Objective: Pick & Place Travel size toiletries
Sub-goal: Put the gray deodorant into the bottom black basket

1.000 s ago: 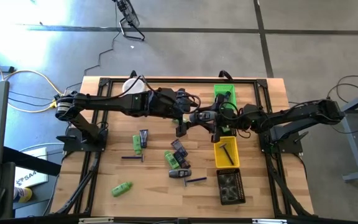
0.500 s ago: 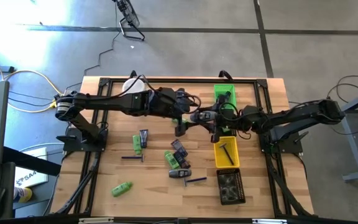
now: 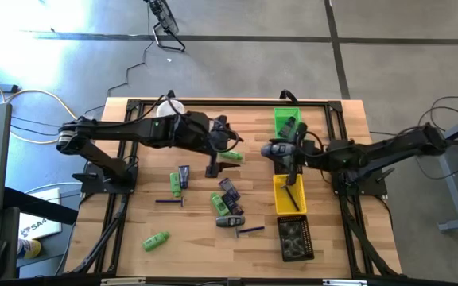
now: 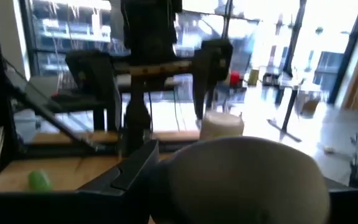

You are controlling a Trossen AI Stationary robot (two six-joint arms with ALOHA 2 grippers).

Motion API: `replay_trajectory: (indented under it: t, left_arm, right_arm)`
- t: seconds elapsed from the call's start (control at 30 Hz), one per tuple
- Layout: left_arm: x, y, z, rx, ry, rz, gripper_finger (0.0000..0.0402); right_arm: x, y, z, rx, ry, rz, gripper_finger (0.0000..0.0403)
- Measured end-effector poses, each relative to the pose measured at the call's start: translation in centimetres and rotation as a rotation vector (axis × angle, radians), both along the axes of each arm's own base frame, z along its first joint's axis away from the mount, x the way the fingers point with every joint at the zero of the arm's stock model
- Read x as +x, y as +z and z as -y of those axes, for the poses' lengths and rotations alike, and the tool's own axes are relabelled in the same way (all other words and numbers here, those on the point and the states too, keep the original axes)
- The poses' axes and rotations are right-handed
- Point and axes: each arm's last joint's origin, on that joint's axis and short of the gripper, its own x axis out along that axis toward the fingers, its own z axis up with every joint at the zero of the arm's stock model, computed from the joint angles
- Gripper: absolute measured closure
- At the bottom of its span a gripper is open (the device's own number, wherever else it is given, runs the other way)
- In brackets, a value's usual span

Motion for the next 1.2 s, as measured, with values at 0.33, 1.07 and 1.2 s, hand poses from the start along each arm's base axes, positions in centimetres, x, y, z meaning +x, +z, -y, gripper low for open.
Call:
replay_trajectory:
  t: [0.33, 1.07, 1.2]
  left_arm:
    - [-3.2, -4.8, 0.1, -0.097, 0.031, 0.100, 0.0032]
    - [-7.4, -7.4, 0.2, -0.148, 0.045, 0.146, 0.0032]
    - [-7.4, -7.4, 0.2, -0.148, 0.045, 0.147, 0.0032]
  right_arm:
    - [-2.0, -1.6, -3.6, 0.209, 0.116, -0.155, 0.0203]
    - [-3.3, -8.6, -11.1, 0.703, 0.238, -0.637, 0.0199]
    - [-3.4, -10.1, -12.4, 0.793, 0.242, -0.748, 0.0201]
